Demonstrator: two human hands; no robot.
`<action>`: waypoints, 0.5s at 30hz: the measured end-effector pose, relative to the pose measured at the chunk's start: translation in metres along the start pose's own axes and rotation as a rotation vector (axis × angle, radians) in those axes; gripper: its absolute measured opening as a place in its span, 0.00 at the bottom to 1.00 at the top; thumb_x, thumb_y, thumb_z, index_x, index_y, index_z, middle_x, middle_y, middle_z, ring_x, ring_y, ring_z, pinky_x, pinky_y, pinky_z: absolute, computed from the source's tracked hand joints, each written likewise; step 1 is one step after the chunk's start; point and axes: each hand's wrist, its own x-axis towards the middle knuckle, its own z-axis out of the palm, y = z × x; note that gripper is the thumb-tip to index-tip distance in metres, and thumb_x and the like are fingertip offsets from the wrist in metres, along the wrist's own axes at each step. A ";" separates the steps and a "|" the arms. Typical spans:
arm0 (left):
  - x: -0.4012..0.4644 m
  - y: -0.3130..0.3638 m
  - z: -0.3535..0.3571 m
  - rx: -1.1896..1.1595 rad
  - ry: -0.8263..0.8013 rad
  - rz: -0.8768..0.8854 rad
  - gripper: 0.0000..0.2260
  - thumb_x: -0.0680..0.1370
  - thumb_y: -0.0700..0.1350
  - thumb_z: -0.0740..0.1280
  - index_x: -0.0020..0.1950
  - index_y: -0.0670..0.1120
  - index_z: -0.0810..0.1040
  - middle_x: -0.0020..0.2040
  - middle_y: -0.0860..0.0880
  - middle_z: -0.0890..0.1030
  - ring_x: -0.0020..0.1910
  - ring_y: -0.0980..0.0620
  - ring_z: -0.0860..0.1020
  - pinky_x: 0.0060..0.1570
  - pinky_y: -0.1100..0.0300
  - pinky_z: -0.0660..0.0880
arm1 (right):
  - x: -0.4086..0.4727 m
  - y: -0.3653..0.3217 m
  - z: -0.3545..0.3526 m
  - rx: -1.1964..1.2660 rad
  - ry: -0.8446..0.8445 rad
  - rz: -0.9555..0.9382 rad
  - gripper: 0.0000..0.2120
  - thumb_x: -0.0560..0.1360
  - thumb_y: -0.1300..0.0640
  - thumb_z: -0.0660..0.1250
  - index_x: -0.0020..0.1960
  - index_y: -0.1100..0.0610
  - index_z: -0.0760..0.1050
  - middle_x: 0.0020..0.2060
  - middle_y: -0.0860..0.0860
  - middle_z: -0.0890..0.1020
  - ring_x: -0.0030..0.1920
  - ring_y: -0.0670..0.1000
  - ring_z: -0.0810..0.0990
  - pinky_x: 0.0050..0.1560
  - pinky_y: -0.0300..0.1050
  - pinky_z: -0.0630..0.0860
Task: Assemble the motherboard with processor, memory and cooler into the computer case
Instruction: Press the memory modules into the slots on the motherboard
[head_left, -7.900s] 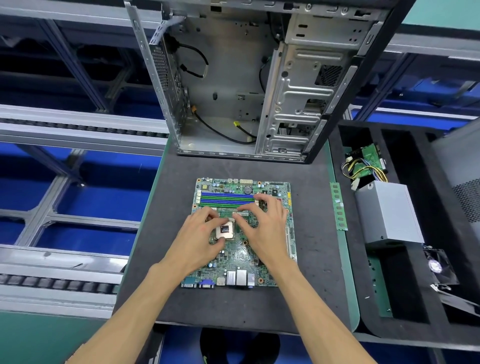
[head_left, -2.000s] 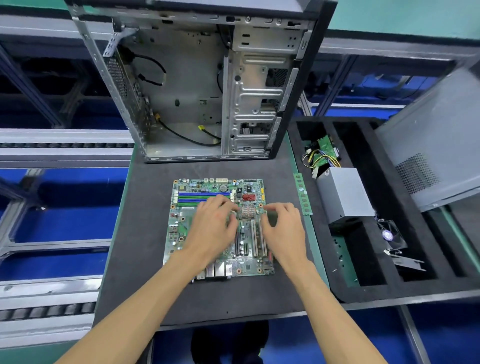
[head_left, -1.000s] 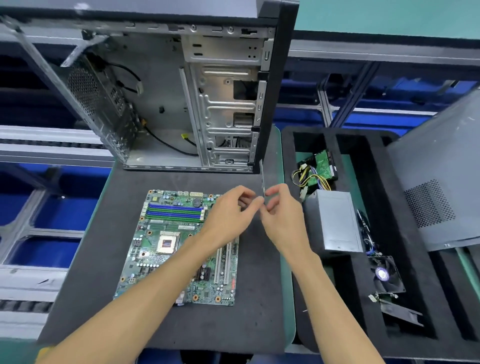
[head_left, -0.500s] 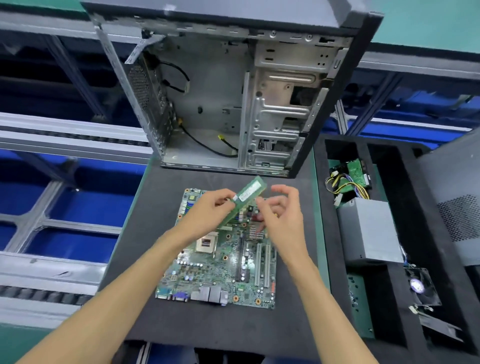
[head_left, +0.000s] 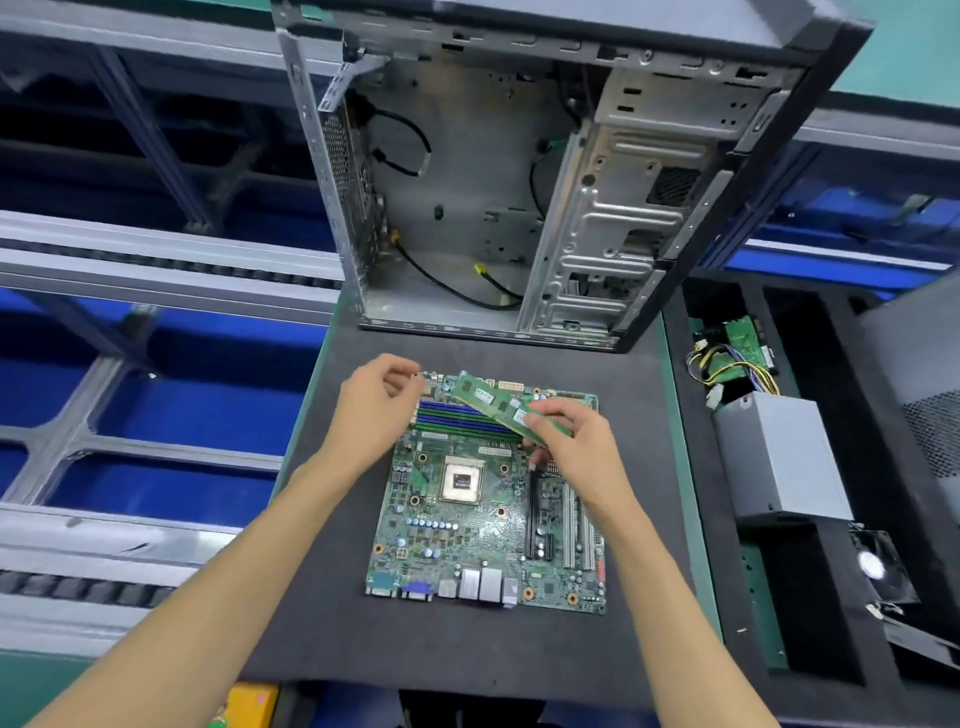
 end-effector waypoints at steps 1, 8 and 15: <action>0.002 -0.004 -0.001 0.025 0.004 -0.035 0.04 0.78 0.49 0.70 0.51 0.51 0.80 0.44 0.55 0.81 0.42 0.62 0.77 0.41 0.70 0.72 | 0.000 0.001 0.001 -0.006 0.027 -0.006 0.04 0.79 0.59 0.70 0.47 0.51 0.81 0.49 0.53 0.84 0.27 0.50 0.79 0.38 0.46 0.78; 0.007 -0.020 0.011 0.057 -0.036 -0.119 0.05 0.78 0.47 0.70 0.49 0.48 0.85 0.40 0.56 0.82 0.39 0.63 0.78 0.32 0.75 0.69 | -0.003 0.003 0.008 -0.005 0.120 -0.041 0.05 0.79 0.57 0.69 0.50 0.49 0.82 0.45 0.49 0.84 0.33 0.43 0.79 0.39 0.35 0.76; 0.018 -0.019 0.006 -0.132 -0.077 -0.301 0.07 0.79 0.38 0.67 0.52 0.41 0.86 0.42 0.46 0.84 0.39 0.52 0.80 0.35 0.64 0.77 | 0.010 -0.011 0.018 -0.205 0.076 -0.216 0.06 0.81 0.57 0.66 0.51 0.48 0.80 0.34 0.36 0.80 0.24 0.46 0.65 0.26 0.35 0.64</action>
